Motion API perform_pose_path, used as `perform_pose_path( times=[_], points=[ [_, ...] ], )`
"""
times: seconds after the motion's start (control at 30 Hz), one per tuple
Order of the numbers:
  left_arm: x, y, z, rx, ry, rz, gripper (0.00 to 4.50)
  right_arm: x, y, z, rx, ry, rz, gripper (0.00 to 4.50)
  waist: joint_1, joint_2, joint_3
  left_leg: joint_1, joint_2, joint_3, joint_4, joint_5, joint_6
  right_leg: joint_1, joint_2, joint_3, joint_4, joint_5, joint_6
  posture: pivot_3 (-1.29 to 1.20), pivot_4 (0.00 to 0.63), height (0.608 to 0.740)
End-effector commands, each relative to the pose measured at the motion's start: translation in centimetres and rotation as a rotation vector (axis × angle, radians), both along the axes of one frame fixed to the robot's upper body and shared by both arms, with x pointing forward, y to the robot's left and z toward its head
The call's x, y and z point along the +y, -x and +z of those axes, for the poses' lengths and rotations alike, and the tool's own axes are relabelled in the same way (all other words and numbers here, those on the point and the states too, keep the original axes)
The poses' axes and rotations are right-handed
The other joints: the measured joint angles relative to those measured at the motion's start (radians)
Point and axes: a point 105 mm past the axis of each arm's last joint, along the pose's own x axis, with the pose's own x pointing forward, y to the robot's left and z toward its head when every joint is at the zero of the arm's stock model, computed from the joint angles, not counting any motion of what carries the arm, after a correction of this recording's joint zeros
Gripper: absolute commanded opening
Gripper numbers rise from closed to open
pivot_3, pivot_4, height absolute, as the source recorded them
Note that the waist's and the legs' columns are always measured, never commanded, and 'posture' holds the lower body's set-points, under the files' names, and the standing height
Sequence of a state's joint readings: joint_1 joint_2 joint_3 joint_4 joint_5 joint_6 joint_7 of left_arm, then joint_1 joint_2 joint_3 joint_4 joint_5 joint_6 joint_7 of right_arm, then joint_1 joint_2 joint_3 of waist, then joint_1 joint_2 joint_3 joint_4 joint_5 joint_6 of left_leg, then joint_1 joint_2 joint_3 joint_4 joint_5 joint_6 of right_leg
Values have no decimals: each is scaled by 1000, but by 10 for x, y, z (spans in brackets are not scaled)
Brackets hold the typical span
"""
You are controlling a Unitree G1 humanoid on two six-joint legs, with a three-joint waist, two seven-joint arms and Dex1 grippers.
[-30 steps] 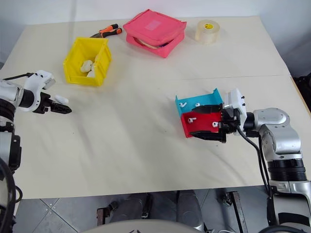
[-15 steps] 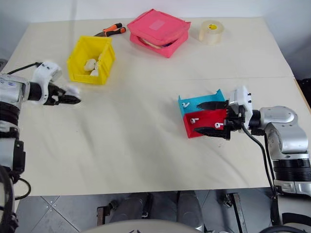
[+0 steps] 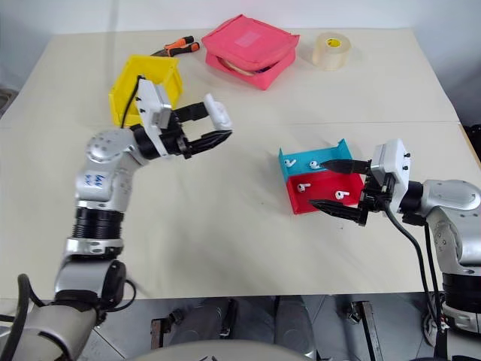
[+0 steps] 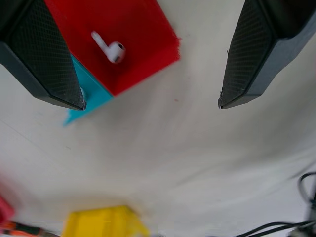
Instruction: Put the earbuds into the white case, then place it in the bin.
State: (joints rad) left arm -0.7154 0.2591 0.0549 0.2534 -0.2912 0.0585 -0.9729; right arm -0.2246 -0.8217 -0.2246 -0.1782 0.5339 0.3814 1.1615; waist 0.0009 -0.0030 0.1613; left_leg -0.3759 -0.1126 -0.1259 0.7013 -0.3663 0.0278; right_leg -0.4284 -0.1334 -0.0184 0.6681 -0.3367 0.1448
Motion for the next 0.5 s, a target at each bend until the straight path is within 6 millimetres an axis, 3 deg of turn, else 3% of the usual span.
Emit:
perform_pose_path(
  times=[0.03, 0.17, 0.43, 0.5],
  points=[
    [-15, 19, -4, -106, 33, -115, 2799, -13, -7, 12, -79, 77, -151, 4500, -1, 0, 0, 0, 0, 0, 0, 0, 0, 0, 0, 0, 0, 0, 0, 0, 150, 740],
    [-21, 31, -19, -100, 17, -174, 2799, -26, -13, 9, -61, 183, -292, 4500, -1, 0, 0, 0, 1, 2, -1, 0, 0, 0, 1, 1, -1, 0, 0, 0, 150, 740],
    [-29, 52, -36, -52, 12, -200, 2799, -39, 12, -3, -35, 413, -319, 4500, 19, 1, -1, 0, 0, 1, 0, 0, 1, 1, 1, 1, -4, 1, 1, 0, 150, 740],
    [-32, 54, -36, -44, 22, -194, 2799, -42, 20, -5, -29, 430, -306, 4093, 25, 1, -1, 1, 0, 2, 0, 0, 1, 2, 2, 2, -5, 1, 2, 0, 150, 740]
  ],
)
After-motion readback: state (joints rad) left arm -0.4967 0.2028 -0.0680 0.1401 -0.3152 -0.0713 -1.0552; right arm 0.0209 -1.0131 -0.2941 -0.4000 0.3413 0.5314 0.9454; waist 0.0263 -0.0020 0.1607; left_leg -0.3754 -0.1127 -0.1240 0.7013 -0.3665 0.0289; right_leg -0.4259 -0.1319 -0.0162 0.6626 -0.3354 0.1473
